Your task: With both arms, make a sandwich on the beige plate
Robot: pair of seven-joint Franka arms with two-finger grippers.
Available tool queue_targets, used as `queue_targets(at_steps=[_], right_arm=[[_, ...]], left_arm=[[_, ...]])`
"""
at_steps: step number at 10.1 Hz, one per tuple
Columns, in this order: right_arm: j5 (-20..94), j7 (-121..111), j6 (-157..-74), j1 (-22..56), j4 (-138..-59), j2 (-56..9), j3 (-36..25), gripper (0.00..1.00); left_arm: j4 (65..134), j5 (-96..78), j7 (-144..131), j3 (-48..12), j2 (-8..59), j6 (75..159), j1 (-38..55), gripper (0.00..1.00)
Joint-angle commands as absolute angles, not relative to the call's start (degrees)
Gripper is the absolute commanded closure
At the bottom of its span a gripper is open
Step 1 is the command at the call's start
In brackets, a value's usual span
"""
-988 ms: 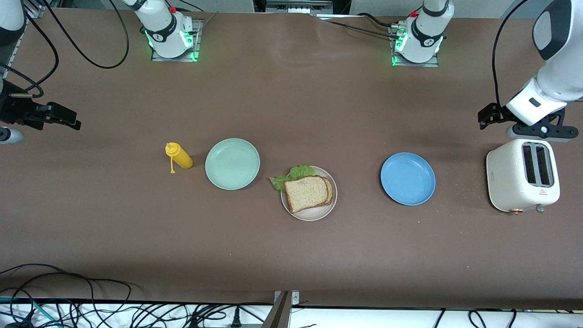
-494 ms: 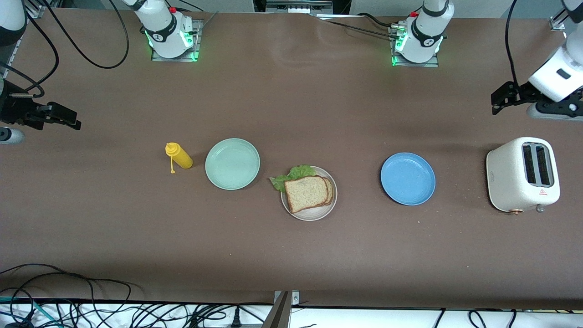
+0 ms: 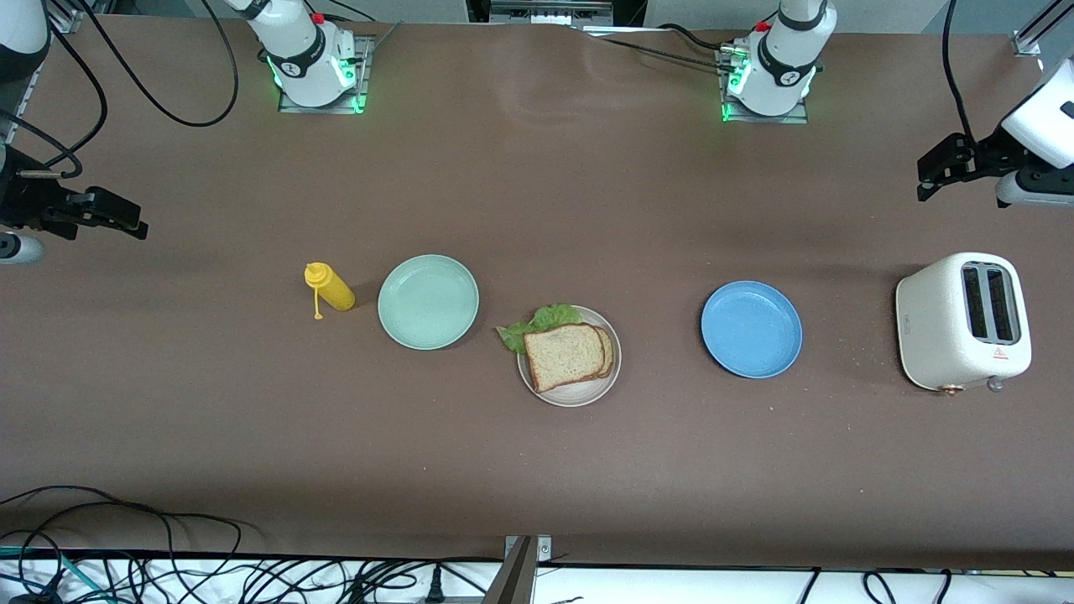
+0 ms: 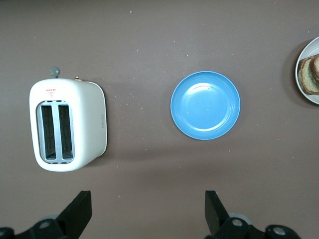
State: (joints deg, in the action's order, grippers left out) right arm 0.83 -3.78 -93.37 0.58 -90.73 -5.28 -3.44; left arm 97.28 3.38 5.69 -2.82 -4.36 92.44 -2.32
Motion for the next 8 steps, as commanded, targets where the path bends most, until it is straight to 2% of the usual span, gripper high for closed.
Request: queue_targets(at_steps=[1,3,8], right_arm=[[-0.52,-4.57,-92.11,0.61,-89.39,-5.19,-3.16,0.0],[-0.44,-4.31,-86.86,0.61,-85.09,-5.88,-3.25,0.0],[0.18,-3.6,-89.12,0.26,-85.25,-6.06,-3.69,0.0]], left_arm=[[94.4,2.11,5.36,-2.81,-2.29,90.44,-2.64,0.0],[93.52,2.11,5.36,-2.81,-0.8,90.18,-2.2,0.0],[92.99,2.2,5.36,-2.81,-0.01,90.18,-2.02,0.0]])
